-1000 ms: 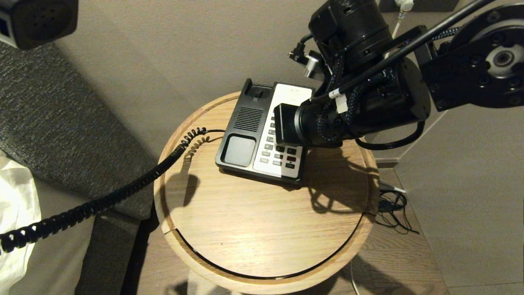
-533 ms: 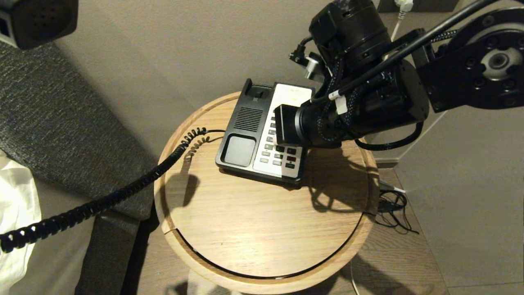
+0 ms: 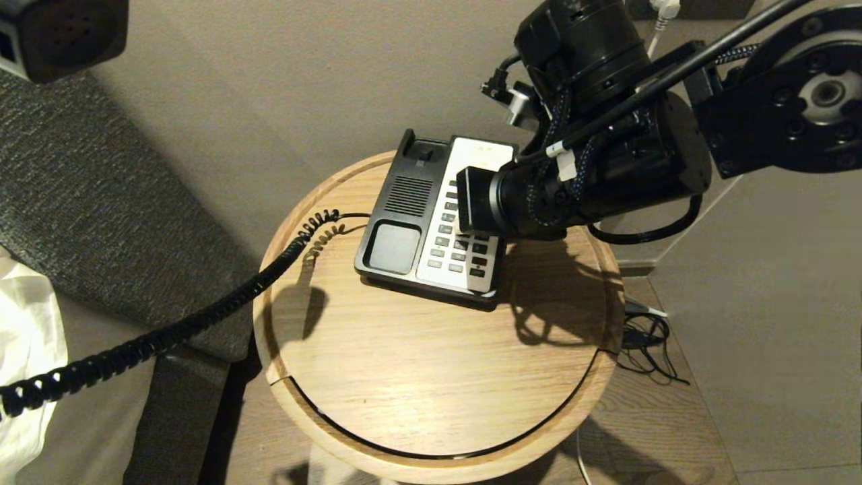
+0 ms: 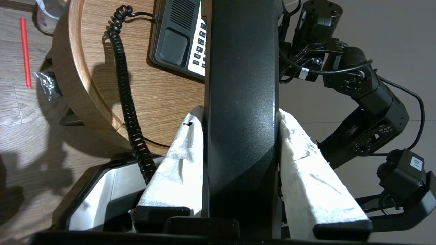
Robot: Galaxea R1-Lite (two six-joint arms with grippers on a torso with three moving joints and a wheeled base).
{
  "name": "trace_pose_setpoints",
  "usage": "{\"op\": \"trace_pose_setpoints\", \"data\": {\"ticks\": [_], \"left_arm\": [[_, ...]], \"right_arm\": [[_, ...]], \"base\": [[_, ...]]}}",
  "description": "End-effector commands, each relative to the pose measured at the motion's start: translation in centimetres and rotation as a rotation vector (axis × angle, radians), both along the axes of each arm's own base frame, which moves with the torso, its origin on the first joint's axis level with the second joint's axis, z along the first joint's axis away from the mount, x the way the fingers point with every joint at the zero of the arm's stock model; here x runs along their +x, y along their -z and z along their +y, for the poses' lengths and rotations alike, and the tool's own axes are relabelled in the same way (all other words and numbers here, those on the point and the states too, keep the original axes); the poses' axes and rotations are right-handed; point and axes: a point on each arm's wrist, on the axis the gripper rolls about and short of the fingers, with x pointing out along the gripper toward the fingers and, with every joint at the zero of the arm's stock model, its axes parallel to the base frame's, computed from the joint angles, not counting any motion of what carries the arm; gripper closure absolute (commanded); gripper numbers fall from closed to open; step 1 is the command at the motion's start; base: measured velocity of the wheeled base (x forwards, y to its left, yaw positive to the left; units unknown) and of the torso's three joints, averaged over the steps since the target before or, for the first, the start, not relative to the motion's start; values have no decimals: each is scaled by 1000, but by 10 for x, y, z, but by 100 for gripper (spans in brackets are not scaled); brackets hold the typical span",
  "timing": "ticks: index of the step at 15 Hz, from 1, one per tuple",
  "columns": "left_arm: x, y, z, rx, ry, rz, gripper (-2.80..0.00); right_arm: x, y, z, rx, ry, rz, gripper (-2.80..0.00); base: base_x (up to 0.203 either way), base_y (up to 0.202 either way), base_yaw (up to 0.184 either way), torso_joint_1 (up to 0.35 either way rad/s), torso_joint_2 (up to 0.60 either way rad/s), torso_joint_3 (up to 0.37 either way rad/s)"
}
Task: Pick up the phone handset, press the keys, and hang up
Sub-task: Dial the number
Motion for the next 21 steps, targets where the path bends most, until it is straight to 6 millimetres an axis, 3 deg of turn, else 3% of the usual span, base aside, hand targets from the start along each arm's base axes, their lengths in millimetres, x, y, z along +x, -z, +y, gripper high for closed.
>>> {"op": "trace_pose_setpoints", "data": {"ticks": [1, 16, 21], "left_arm": [[0, 1, 0, 1, -2, 7, 0], [0, 1, 0, 0, -2, 6, 0], [-1, 2, 2, 0, -2, 6, 0]], "right_arm": [[-3, -4, -2, 11, 0, -4, 0], [3, 8, 2, -28, -2, 15, 0], [-3, 0, 0, -3, -5, 2, 0]], "base": [[0, 0, 0, 0, 0, 0], [0, 0, 0, 0, 0, 0], [0, 0, 0, 0, 0, 0]]}}
